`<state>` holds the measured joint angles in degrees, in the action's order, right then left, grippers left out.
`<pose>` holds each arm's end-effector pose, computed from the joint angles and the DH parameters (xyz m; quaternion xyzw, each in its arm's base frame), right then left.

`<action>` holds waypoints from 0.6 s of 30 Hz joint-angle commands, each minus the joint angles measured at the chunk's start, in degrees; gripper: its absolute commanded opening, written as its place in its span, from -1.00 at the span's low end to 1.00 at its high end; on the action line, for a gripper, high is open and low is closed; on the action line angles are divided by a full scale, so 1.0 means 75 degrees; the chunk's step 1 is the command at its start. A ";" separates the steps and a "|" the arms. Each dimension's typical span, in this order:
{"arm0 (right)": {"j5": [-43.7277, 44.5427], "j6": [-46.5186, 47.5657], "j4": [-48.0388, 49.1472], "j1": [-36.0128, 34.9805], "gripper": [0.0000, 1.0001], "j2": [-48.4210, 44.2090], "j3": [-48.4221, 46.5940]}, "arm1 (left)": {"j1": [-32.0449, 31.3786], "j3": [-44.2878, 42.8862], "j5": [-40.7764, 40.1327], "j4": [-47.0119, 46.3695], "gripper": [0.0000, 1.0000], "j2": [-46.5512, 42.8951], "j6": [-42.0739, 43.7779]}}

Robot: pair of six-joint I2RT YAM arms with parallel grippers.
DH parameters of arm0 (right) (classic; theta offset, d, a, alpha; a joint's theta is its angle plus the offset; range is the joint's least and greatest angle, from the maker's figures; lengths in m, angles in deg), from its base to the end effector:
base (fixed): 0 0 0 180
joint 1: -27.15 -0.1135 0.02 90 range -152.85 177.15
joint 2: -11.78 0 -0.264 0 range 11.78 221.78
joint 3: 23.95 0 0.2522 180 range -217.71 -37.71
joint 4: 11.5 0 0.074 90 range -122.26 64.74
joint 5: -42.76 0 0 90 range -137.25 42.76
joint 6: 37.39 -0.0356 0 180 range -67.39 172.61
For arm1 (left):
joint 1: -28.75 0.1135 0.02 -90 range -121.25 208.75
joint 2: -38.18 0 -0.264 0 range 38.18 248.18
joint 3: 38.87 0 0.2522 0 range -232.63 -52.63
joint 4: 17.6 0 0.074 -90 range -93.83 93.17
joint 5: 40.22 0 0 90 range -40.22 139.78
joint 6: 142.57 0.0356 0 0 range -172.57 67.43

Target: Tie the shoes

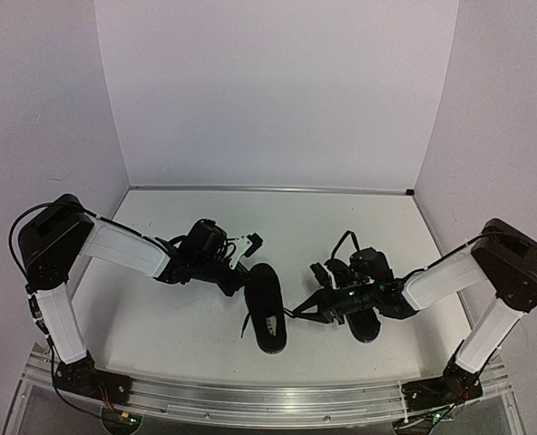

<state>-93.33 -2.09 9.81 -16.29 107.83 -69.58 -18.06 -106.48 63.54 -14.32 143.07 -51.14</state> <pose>0.1964 0.2213 0.1336 -0.1196 0.8089 0.5734 0.0505 0.2477 -0.2763 0.1453 0.4142 0.8026 -0.2605 0.3411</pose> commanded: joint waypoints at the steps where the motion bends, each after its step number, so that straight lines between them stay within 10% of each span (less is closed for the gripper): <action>1: -0.0043 -0.0065 0.0067 -0.0058 -1.00 -0.0122 -0.0018 | 0.0117 0.0085 -0.0250 -0.0209 -1.00 -0.0236 0.0079; 18: -0.0010 0.0002 -0.0023 -0.0147 -1.00 -0.0177 0.0278 | 0.0118 0.0010 -0.0584 -0.0100 -1.00 -0.0089 0.0147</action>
<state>-93.11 -2.15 9.83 -16.93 107.63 -67.97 -18.06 -106.26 62.44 -14.34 143.07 -50.97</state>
